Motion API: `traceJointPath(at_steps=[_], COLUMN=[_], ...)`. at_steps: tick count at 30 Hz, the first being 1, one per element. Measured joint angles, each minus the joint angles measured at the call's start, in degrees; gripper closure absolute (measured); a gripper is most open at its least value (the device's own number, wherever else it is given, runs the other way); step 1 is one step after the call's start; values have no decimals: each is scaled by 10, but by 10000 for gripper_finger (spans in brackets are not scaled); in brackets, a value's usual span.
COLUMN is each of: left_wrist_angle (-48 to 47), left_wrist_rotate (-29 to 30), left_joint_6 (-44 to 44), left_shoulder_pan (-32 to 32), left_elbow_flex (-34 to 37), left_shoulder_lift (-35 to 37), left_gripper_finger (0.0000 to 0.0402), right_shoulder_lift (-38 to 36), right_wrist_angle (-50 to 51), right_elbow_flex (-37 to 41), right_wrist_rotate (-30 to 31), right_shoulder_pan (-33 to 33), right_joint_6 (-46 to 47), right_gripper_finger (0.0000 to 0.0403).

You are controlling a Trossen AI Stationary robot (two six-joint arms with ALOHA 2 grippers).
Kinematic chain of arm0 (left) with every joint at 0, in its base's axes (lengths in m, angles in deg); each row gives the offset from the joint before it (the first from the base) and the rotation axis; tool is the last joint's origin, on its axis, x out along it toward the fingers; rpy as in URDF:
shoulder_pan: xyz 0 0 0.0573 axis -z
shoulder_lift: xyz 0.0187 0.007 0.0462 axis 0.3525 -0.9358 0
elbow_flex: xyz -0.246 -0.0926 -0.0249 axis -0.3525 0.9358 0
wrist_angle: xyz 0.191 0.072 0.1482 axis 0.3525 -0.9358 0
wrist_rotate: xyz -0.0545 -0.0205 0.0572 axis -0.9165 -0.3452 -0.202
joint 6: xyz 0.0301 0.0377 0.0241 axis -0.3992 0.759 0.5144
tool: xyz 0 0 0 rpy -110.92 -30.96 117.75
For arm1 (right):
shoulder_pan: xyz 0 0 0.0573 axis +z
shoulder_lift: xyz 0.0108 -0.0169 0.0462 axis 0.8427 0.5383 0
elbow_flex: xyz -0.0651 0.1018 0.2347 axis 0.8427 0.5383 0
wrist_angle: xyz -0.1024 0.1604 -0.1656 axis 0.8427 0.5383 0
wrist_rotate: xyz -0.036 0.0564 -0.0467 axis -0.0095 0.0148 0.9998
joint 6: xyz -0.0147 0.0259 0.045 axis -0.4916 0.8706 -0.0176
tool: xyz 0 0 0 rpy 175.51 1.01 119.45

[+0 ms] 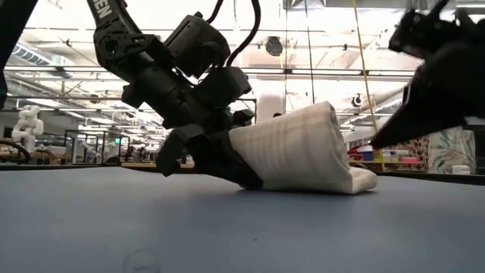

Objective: Roll towel into tight, uniform cylinder
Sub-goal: Roll the white towel

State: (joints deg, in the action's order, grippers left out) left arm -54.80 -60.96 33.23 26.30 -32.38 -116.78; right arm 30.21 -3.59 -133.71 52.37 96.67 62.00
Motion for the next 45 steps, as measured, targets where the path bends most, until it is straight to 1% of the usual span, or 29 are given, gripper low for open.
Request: traceJointPath(at_steps=[2,4,8,14,18,19,21,24,26,28,31,33,35,40,43,45], left_wrist_angle=[-8,-18,-47,-149,-208,-223,-222,-256,-281,-301,-286,-262,-228,-216,-217,-211], left_wrist_rotate=[21,32,51,164,195,203,225,274,279,281,281,280,278,273,274,274], left_joint_6=[-1,-1,-13,-28,-59,-64,-74,-116,-168,-223,-274,-286,-296,-306,-316,-326], left_shoulder_pan=[-2,-5,-14,-33,-48,-51,-57,-69,-73,-68,-42,-20,-1,30,37,39], left_elbow_flex=[0,0,0,0,0,0,0,-1,0,9,24,34,43,44,44,44], left_shoulder_lift=[6,14,48,114,159,170,184,198,196,194,186,186,186,175,157,137], left_gripper_finger=[212,212,212,212,212,212,212,212,212,212,217,220,222,224,224,224], right_shoulder_lift=[10,17,22,23,27,32,46,76,92,106,122,129,140,172,177,174], right_wrist_angle=[-21,-53,-78,-82,-91,-101,-131,-204,-250,-294,-347,-379,-421,-545,-571,-560], right_elbow_flex=[14,25,28,28,28,28,28,27,28,27,28,29,30,30,30,30], right_wrist_rotate=[13,39,79,135,141,141,144,149,139,108,76,51,13,-89,-127,-141], right_shoulder_pan=[-1,-1,-1,-2,-12,-15,-23,-45,-59,-74,-95,-110,-129,-173,-194,-199], right_joint_6=[3,3,-5,-16,-17,-19,-35,-69,-102,-132,-178,-221,-266,-378,-381,-367], right_gripper_finger=[162,178,196,196,188,186,183,184,186,188,188,188,188,189,197,206])
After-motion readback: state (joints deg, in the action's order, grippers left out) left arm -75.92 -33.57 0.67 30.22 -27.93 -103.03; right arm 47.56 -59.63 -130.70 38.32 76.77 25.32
